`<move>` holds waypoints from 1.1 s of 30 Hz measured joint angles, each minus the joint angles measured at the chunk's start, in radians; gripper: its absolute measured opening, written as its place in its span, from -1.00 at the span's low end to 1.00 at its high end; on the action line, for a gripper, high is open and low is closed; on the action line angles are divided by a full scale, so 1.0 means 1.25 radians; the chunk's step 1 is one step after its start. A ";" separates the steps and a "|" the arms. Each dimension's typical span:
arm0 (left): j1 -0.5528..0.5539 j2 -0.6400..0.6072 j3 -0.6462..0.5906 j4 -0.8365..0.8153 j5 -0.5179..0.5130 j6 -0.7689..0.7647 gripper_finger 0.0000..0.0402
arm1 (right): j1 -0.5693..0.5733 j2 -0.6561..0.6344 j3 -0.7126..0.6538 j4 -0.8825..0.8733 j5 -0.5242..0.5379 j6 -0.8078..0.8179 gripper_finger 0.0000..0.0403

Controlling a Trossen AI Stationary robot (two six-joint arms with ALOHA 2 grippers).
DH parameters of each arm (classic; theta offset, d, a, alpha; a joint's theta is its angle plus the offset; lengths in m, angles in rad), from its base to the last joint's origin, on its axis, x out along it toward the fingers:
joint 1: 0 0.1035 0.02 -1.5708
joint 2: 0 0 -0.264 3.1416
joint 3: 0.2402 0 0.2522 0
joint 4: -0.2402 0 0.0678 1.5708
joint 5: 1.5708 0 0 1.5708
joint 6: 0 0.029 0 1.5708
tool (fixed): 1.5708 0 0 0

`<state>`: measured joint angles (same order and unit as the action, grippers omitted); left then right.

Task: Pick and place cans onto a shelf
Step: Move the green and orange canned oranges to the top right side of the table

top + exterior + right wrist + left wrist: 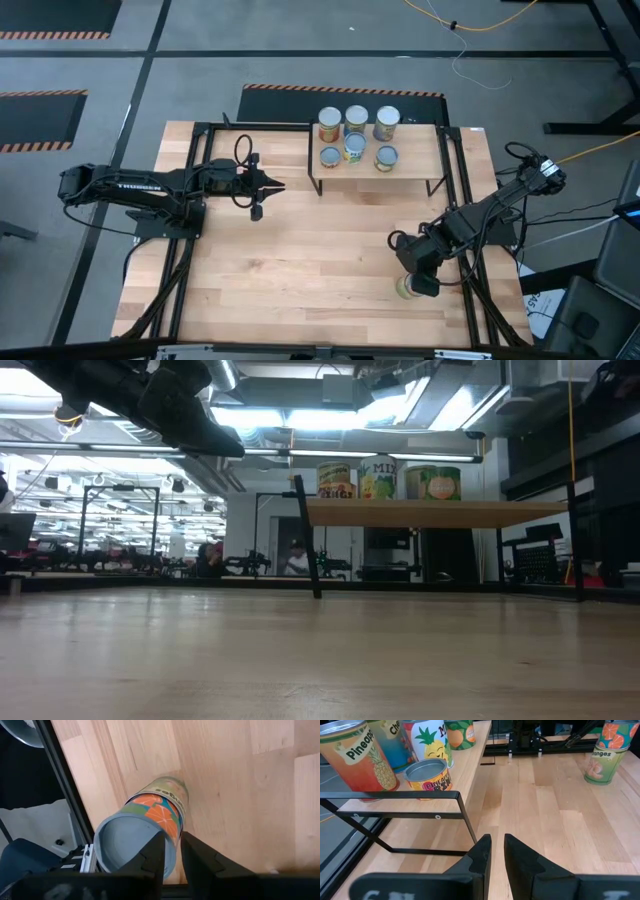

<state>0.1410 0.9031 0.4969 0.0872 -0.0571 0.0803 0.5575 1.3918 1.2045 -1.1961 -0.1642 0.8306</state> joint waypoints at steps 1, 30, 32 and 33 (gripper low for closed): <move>0.000 0.000 0.000 0.000 0.000 0.000 -0.78 | 0.000 0.000 0.000 0.000 0.000 -0.001 -0.67; 0.000 0.000 0.000 0.000 0.000 0.000 -0.78 | 0.000 0.000 0.000 0.001 -0.002 -0.022 -0.67; 0.000 0.000 0.000 0.000 0.000 0.000 -0.78 | 0.000 0.000 0.000 0.002 -0.002 -0.022 -0.67; 0.000 0.000 0.000 0.000 0.000 0.000 -0.78 | 0.000 0.000 0.000 0.002 -0.002 -0.022 -0.67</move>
<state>0.1407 0.9031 0.4968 0.0872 -0.0574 0.0807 0.5579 1.3918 1.2045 -1.1942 -0.1673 0.8036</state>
